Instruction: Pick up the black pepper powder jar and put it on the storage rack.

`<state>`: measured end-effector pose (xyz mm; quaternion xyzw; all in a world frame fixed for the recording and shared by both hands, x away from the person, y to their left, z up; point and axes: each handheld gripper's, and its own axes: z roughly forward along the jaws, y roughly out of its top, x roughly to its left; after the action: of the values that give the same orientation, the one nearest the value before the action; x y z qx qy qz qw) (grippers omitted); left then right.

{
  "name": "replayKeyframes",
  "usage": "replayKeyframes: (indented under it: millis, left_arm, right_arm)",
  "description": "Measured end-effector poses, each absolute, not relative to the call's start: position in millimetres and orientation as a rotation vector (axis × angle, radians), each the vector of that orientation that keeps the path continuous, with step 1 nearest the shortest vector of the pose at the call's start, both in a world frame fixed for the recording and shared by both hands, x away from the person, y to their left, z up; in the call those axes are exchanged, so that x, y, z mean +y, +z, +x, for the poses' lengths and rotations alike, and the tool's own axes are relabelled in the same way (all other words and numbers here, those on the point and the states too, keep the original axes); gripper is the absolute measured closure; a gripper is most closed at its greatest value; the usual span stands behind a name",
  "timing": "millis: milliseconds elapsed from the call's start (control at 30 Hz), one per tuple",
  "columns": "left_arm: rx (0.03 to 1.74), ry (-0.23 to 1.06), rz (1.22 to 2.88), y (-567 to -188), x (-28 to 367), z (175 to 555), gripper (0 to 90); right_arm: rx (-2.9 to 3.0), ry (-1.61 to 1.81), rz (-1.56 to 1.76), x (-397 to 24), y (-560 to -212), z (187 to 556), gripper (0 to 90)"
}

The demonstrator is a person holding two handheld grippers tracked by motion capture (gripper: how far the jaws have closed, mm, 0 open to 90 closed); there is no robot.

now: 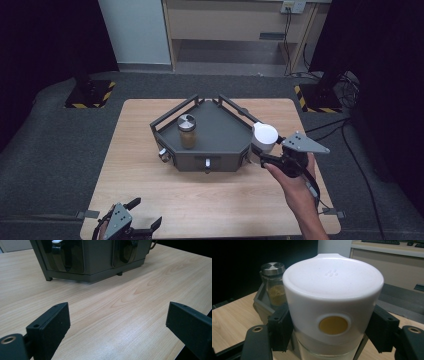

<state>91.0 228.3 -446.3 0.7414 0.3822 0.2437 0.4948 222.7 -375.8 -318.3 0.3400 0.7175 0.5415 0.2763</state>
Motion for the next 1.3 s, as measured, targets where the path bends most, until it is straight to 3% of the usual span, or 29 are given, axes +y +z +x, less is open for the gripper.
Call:
replayKeyframes:
  millis: [500, 1300]
  left_arm:
    - [0.923, 0.592, 1.802, -446, 229, 91, 4.1]
    - [0.908, 0.586, 1.817, -447, 230, 93, 4.1]
  right_arm:
    - [1.94, 1.411, 0.863, -346, -300, 262, 30.8]
    - [1.962, 1.411, 0.94, -313, -326, 308, 30.8]
